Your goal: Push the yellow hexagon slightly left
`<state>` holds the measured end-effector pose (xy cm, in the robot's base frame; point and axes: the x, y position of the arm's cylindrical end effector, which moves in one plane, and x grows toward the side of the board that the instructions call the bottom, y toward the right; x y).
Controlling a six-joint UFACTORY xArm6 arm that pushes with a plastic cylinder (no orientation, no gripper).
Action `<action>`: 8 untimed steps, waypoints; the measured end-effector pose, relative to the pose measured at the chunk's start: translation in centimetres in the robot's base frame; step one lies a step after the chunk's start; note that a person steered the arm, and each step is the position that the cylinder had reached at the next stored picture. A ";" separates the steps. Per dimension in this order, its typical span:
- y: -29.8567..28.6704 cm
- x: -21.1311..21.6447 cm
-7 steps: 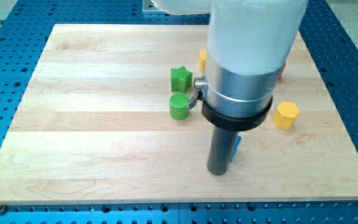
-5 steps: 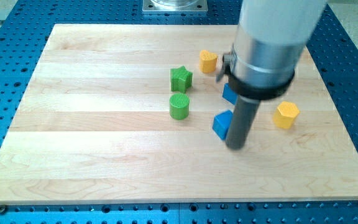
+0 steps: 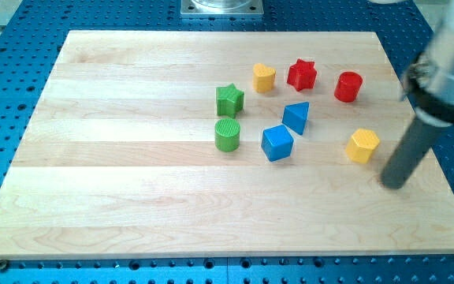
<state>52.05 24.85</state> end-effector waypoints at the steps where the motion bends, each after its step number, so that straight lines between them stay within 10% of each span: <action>1: -1.7 -3.3; 2: -6.3 -3.4; 4: 5.2 -5.1; 6: 7.4 -18.2; 8: -0.6 -11.6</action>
<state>40.43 24.22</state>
